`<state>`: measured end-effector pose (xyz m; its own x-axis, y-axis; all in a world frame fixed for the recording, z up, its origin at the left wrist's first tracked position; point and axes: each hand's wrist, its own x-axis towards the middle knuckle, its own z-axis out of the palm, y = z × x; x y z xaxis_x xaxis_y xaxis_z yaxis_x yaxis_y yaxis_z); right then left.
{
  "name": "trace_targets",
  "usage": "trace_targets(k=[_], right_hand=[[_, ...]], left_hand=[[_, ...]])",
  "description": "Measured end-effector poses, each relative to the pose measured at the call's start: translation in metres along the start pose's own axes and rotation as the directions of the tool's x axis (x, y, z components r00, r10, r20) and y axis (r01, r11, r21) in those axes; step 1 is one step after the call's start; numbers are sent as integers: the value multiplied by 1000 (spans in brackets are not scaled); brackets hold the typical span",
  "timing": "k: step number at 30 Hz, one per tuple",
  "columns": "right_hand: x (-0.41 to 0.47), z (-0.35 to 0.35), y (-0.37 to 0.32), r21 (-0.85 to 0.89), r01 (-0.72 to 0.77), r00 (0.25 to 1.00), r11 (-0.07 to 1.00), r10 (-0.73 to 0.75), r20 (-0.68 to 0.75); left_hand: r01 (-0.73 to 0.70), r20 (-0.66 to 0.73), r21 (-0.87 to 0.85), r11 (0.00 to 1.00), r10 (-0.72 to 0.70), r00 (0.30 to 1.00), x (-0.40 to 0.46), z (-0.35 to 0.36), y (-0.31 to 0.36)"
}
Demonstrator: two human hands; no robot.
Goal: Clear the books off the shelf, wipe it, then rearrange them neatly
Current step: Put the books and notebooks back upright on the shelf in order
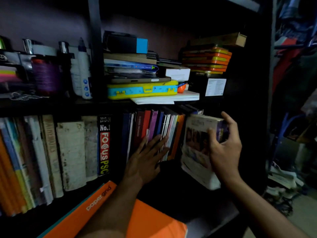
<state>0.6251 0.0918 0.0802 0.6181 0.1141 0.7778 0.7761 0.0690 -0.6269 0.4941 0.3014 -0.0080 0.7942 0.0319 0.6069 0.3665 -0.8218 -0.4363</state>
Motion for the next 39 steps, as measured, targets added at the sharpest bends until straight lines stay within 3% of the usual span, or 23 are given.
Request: trace_targets(k=[4,8,12,14,16,19,22,24,25,26,27,28,29,30,31,36,39], right_hand=[[-9,-22,-23,-121,115,972,986,-87,221],[-2,-5,-56,-60,259,836,964,-192,514],[-2,0,-64,-7,267,791,964,-214,573],[-5,-5,-68,-8,341,761,940,-271,590],[-13,-8,-77,-29,521,619,853,-355,701],[-31,-8,-90,17,690,290,724,-297,910],[-43,-11,-101,5,625,76,781,-67,995],[-46,-15,-104,-62,411,-40,910,86,996],[-46,-15,-101,-102,290,-36,952,117,992],[-45,-13,-95,-146,196,53,970,138,989],[-41,-6,-83,-205,116,240,972,173,955],[-35,3,-66,-272,6,472,962,237,849],[-27,16,-47,-316,-147,647,937,333,686],[-18,29,-30,-331,-297,722,896,438,536],[-10,43,-15,-322,-384,738,865,497,456],[-16,122,8,-267,-562,716,783,622,318],[-21,143,9,-251,-610,732,752,656,183]], left_hand=[[-20,-125,-133,991,3,992,-1,-6,-3],[4,-261,-298,955,-86,961,2,-8,-10],[66,-243,-83,994,-85,966,-4,-17,-14],[99,-221,-55,994,-109,969,-4,-18,-17],[107,-195,-43,993,-114,974,-3,-16,-23],[102,-164,-1,995,-101,981,-1,-15,-27],[121,-168,4,993,-119,979,0,-19,-27],[148,-165,-2,989,-146,975,1,-20,-25],[151,-170,-3,989,-149,974,1,-21,-25],[147,-167,0,989,-145,975,1,-22,-25],[146,-167,10,989,-142,976,1,-23,-25],[147,-172,23,989,-141,975,1,-23,-26],[152,-177,34,988,-144,974,1,-23,-27],[161,-181,32,986,-153,972,1,-24,-26],[169,-183,25,985,-162,970,1,-23,-25],[167,-215,1,986,-163,963,0,-22,-25],[174,-229,-18,985,-174,958,0,-23,-25]])
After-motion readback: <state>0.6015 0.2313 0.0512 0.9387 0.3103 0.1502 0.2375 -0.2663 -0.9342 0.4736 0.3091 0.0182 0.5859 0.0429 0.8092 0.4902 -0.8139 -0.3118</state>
